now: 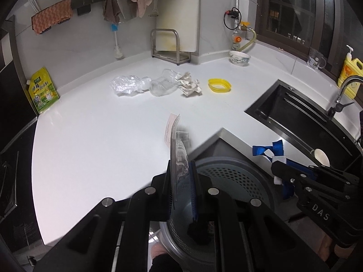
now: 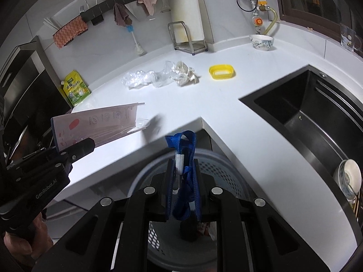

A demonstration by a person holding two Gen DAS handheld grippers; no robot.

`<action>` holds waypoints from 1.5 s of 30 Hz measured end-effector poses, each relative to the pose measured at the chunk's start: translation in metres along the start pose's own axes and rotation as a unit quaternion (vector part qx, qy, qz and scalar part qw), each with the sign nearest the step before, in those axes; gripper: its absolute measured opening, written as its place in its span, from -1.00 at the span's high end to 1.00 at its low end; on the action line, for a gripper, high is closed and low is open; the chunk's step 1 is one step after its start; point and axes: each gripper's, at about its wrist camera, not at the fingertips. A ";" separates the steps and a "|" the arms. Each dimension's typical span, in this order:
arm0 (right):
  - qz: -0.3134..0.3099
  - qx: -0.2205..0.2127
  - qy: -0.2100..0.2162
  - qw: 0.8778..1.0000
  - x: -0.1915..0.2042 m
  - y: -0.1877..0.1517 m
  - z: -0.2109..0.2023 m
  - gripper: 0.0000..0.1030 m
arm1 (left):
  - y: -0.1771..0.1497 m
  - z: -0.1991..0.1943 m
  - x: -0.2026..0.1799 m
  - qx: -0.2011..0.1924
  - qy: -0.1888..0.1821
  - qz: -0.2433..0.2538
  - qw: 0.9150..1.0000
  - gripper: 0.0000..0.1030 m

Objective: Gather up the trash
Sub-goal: 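Lift and carry the package and blue item with both grippers over the basket, then open both grippers to drop the package and blue item into the basket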

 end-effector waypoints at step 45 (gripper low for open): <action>0.048 0.096 -0.004 0.994 -0.045 -0.060 0.046 0.14 | -0.059 0.051 -0.020 0.118 -0.016 -0.010 0.993 -0.25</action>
Point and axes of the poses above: each gripper's, at about its wrist camera, not at the fingertips, and z roughly the way its jaws point, x to its left, y to its top, and after that the axes turned 5 degrees about z, right-handed
